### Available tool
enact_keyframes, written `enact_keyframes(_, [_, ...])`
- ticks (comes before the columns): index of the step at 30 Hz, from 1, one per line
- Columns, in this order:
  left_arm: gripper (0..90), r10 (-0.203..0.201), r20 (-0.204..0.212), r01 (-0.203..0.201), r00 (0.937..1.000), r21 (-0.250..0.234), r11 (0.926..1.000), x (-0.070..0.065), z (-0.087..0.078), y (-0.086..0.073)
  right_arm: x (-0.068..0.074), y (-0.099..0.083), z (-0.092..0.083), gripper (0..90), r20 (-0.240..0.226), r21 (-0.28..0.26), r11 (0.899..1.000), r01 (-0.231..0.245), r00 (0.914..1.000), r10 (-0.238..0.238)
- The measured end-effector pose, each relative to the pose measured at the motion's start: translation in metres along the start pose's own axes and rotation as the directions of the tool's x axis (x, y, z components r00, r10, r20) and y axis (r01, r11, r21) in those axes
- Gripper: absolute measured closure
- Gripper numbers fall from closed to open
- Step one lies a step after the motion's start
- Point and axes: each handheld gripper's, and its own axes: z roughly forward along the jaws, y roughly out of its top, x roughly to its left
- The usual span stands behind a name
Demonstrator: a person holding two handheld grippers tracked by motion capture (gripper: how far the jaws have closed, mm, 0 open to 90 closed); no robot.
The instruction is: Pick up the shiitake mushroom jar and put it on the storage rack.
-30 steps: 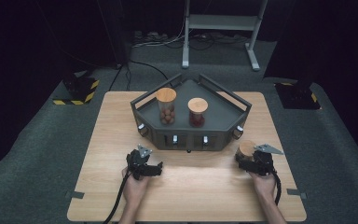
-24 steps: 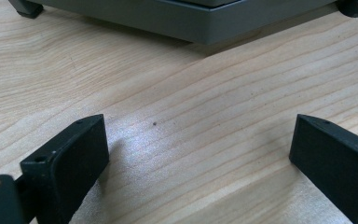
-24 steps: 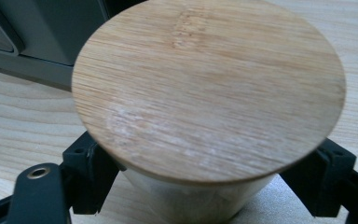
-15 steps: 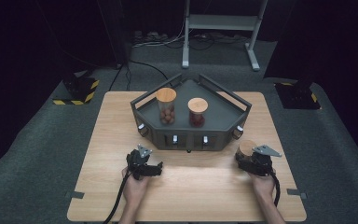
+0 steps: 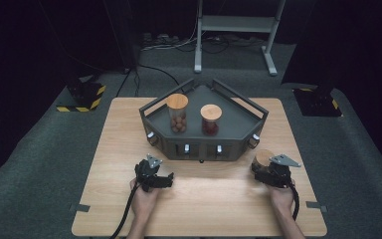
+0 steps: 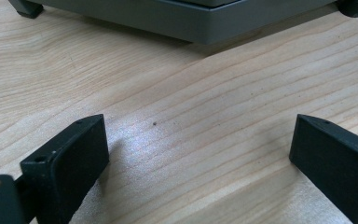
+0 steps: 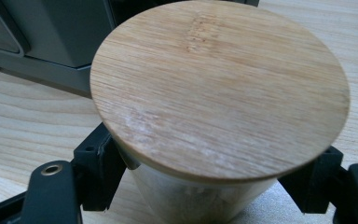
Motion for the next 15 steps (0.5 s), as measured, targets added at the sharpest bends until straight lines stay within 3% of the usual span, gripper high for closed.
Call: enact_keyframes(15, [4.4, 0.001, 0.0, -0.001, 1.0, 0.0, 1.0, 0.0, 0.0, 0.0, 0.0, 0.011, -0.014, 24.9, -0.022, -0.033, 0.999, 0.006, 0.9997, -0.007])
